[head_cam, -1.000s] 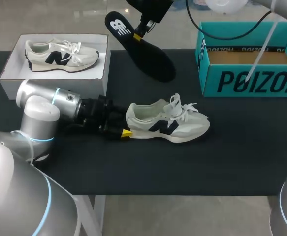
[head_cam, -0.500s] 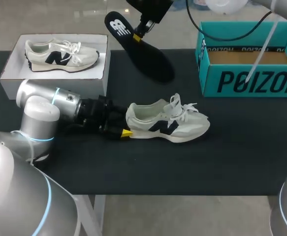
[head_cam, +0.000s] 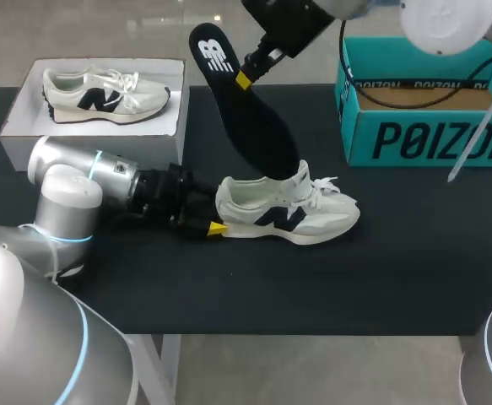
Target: Take the shoe out of the shoebox, open the shoe tongue, remove and reinsert the insole, then place the shoe into the shoebox
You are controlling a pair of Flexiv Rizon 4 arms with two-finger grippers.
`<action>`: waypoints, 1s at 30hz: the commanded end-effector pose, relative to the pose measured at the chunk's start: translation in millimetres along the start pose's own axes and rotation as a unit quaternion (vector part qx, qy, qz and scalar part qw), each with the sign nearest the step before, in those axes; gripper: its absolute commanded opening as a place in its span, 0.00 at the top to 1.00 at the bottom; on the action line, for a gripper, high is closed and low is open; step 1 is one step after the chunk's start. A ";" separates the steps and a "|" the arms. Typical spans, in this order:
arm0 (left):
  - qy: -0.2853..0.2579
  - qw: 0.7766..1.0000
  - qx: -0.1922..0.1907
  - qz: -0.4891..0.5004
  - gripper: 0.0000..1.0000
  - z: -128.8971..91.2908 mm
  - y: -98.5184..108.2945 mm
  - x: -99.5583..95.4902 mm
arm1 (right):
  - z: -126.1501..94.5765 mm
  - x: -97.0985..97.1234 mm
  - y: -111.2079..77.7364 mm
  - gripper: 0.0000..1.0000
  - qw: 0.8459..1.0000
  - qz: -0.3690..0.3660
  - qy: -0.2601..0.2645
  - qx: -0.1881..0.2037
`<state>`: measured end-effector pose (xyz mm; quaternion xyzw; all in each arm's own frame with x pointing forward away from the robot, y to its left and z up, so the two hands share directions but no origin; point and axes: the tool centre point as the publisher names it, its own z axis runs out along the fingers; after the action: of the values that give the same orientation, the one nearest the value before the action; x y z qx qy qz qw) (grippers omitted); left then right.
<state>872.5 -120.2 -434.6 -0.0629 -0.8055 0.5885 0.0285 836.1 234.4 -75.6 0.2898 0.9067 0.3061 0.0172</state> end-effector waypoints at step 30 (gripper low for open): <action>0.000 1.000 -0.001 0.000 1.00 1.6 1.2 0.2 | -89.2 74.1 -9.0 1.00 0.996 0.017 -0.029 -0.079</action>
<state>872.5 -120.3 -434.7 -0.0629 -0.8055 0.5885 0.0285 746.6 221.4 4.9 0.3057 0.8755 0.3690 0.0629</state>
